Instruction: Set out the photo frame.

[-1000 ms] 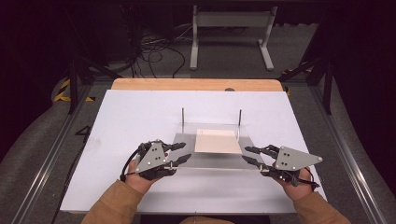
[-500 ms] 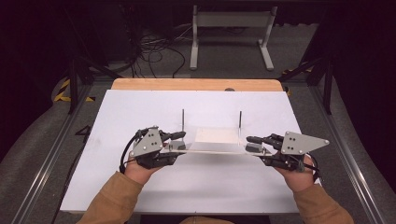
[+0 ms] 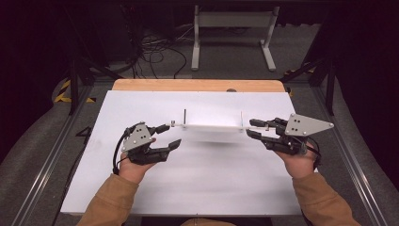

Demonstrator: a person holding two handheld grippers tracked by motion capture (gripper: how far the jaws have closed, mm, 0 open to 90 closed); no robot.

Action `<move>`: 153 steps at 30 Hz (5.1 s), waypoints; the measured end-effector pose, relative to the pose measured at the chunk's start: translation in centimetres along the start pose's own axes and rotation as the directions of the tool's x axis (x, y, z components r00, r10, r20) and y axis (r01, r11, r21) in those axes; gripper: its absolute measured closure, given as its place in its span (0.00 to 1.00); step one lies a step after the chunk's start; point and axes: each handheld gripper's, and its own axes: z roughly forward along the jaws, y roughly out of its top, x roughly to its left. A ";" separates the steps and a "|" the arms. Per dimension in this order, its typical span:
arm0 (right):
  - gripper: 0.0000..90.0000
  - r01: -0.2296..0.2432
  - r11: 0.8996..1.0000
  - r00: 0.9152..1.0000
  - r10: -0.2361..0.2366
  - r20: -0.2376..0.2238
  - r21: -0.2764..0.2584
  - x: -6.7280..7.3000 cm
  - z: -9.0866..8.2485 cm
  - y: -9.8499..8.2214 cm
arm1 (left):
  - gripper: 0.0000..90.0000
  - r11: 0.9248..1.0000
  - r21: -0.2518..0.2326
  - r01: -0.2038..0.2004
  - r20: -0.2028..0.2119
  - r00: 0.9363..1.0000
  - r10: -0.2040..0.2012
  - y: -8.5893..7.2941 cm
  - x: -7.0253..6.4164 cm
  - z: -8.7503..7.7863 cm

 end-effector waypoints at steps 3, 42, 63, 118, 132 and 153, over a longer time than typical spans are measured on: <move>0.70 -0.005 1.000 1.000 0.005 0.017 -0.008 -0.6 0.2 0.3 | 0.41 1.000 0.013 0.012 -0.002 1.000 -0.012 -0.7 0.1 -0.4; 0.68 -0.208 0.978 0.962 0.205 0.182 -0.003 -10.1 5.8 -2.8 | 0.41 0.992 0.109 0.063 -0.011 0.998 -0.062 -4.8 -0.4 -2.4; 0.65 -0.268 0.963 0.939 0.257 0.227 0.017 -12.3 7.6 -3.8 | 0.41 0.992 0.111 0.061 0.016 0.998 -0.063 -4.9 -0.4 -2.3; 0.00 -0.241 0.965 0.951 0.212 0.227 0.105 -5.1 -4.7 -4.3 | 0.28 0.984 0.118 0.135 -0.064 0.990 -0.128 -5.3 1.1 -4.9; 0.00 -0.320 0.940 0.932 0.291 0.217 0.114 -1.5 -6.9 -7.3 | 0.22 0.976 0.124 0.177 -0.087 0.982 -0.166 -5.9 2.0 -5.1; 0.00 -0.432 0.883 0.891 0.385 0.241 0.185 0.4 -5.5 -14.2 | 0.21 0.974 0.099 0.204 -0.094 0.976 -0.195 -7.7 2.5 -4.5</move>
